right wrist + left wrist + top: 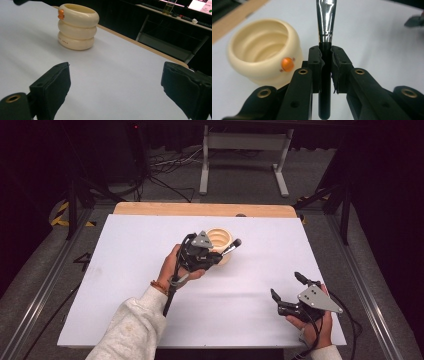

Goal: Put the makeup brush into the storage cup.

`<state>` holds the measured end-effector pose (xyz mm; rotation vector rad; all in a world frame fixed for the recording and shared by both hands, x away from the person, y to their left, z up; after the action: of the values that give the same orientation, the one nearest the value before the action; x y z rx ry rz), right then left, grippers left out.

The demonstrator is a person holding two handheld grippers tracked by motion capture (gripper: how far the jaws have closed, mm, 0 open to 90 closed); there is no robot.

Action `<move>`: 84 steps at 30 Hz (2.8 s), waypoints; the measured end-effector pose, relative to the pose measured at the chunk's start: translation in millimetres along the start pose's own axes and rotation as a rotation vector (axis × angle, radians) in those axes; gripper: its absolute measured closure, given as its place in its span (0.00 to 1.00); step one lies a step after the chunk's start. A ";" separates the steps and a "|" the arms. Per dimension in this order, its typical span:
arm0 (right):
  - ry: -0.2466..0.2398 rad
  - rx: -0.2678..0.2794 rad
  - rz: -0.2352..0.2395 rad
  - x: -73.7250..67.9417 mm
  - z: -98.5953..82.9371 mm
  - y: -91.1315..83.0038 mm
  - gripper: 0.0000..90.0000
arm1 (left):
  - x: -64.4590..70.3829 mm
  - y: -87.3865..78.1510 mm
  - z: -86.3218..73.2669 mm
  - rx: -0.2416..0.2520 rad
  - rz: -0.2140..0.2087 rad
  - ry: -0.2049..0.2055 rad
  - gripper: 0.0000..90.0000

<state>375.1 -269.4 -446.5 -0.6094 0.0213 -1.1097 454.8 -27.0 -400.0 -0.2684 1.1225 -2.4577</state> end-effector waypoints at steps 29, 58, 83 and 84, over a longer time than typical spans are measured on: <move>0.009 0.003 0.001 2.5 -1.5 -0.6 0.11 | -54.6 -1.1 42.6 0.379 0.084 -0.060 0.88; 0.009 -0.014 0.006 2.3 -5.9 3.3 0.11 | -70.1 41.3 41.0 0.423 0.070 -0.009 0.88; -0.002 -0.011 0.010 -1.5 -3.7 3.5 0.11 | -61.7 57.4 13.3 0.383 0.053 -0.016 0.88; -0.002 -0.011 0.010 -1.5 -3.7 3.5 0.11 | -61.8 57.7 12.7 0.380 0.054 -0.015 0.88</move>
<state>376.2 -268.7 -451.7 -0.6198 0.0291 -1.1001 531.4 -41.3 -435.3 -0.1373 0.6269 -2.5515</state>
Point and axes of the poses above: each handheld gripper's, and its own axes: y roughly forward along the jaws, z roughly out of its top, x roughly to its right, the point moved 9 cm from there along y, roughly forward along the jaws, and after that the axes turned 13 degrees about -x, right-handed, at the moved point
